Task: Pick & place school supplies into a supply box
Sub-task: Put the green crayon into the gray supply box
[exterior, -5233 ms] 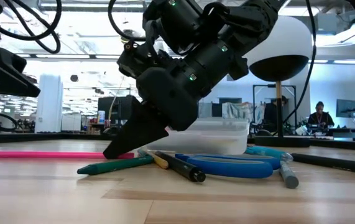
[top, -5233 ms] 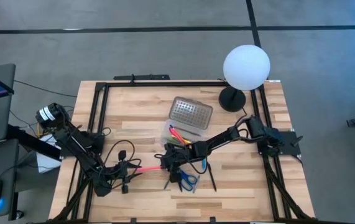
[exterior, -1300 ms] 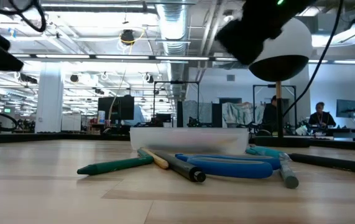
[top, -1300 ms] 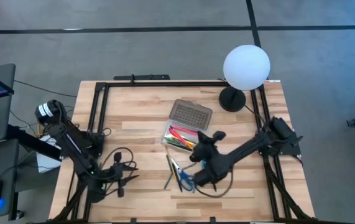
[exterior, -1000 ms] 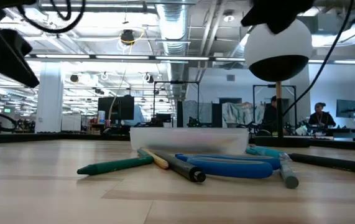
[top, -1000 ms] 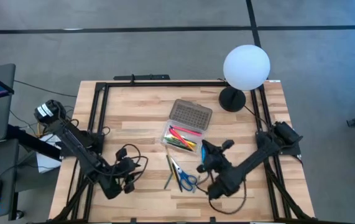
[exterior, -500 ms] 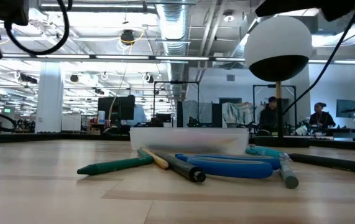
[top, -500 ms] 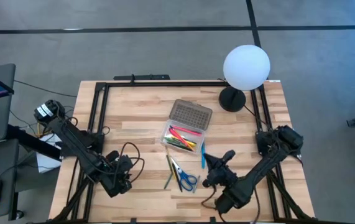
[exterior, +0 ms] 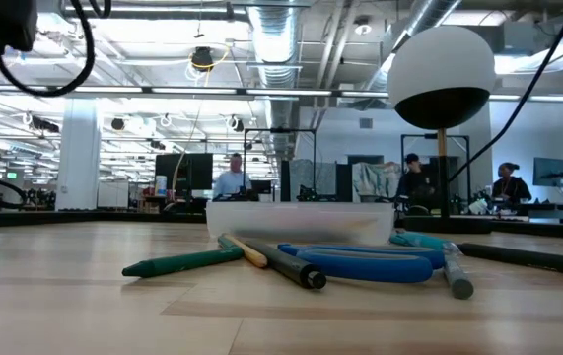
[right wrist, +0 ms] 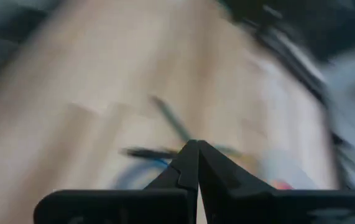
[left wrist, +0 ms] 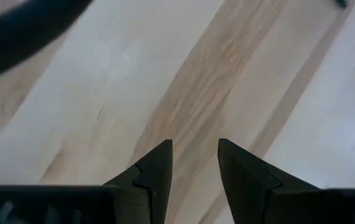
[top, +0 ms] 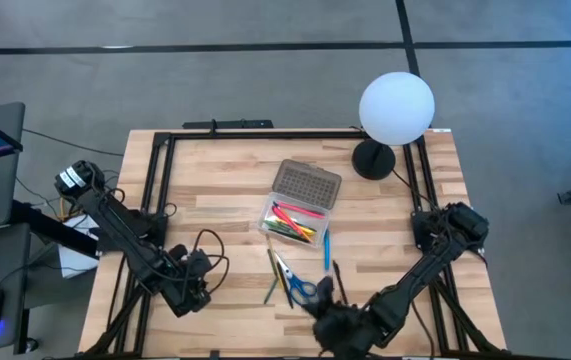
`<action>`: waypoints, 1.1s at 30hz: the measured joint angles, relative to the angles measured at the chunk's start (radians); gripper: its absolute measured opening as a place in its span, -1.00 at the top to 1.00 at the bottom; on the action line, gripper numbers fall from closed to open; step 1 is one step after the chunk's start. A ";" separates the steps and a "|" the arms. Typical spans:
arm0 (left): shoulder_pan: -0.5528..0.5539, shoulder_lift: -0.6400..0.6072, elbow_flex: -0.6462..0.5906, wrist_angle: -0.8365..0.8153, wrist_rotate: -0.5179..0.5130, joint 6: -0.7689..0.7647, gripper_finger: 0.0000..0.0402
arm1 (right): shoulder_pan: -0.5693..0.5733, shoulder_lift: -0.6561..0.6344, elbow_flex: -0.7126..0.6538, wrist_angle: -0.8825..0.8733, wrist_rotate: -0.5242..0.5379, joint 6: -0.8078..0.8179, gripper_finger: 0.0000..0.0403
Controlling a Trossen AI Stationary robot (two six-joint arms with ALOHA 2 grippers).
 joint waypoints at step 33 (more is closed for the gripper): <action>-0.130 0.161 -0.041 -0.375 0.323 -0.475 0.39 | -0.187 0.002 -0.028 0.376 -0.776 -0.483 1.00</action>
